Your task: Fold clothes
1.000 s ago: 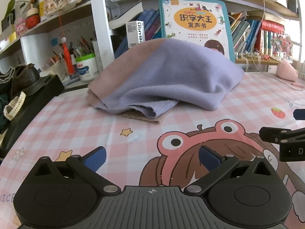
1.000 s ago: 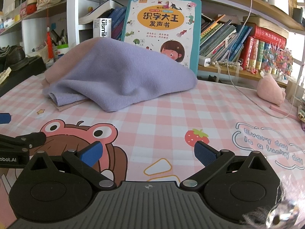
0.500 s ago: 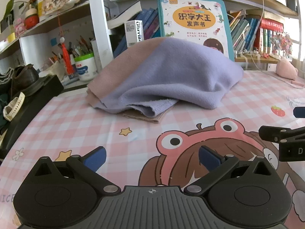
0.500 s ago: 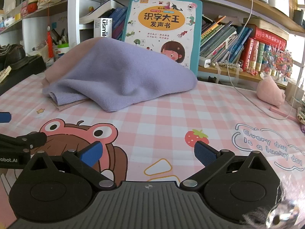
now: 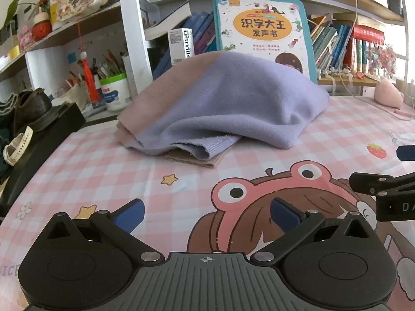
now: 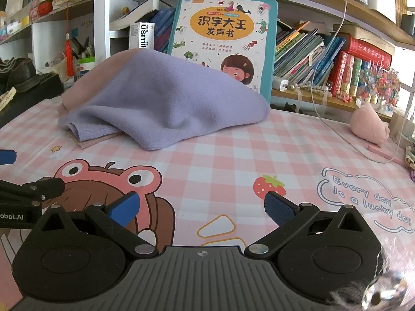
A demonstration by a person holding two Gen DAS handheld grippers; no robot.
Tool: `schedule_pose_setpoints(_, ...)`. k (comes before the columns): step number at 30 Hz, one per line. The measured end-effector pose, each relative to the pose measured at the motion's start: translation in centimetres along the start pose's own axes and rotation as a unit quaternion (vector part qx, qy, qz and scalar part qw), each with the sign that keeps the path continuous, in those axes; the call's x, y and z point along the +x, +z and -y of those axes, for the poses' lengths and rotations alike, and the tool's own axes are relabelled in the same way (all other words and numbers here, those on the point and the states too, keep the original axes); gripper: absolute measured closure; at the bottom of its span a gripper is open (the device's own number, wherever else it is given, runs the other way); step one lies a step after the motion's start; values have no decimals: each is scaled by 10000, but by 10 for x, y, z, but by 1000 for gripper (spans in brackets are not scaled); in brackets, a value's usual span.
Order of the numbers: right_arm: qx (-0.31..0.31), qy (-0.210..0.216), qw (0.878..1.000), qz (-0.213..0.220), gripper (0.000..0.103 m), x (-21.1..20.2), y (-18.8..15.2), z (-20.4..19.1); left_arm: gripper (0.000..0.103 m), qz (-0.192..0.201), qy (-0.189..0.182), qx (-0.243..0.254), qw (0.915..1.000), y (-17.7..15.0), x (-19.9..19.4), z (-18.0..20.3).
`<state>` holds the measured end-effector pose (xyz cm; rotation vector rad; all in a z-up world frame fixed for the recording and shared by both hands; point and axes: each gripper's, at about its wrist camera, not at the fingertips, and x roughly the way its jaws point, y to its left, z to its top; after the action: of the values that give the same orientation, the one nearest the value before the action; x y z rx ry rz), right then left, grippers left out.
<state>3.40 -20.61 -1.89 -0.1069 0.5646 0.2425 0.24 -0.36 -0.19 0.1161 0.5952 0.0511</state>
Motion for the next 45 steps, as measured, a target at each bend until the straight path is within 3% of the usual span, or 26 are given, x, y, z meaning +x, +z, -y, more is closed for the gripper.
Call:
schedule_pose_setpoints(12, -48, -35, 10000, -51, 0, 2, -1, -2, 0, 34, 40, 41, 10000, 0, -1, 2)
schedule_pose_setpoints(39, -83, 35, 9999, 147, 0, -5, -1, -4, 0, 102, -65, -537, 9985, -2, -2, -18)
schedule_pose_setpoints(45, -278, 100, 9994, 163, 0, -6, -2, -10, 0, 98, 106, -345, 9993, -1, -3, -10)
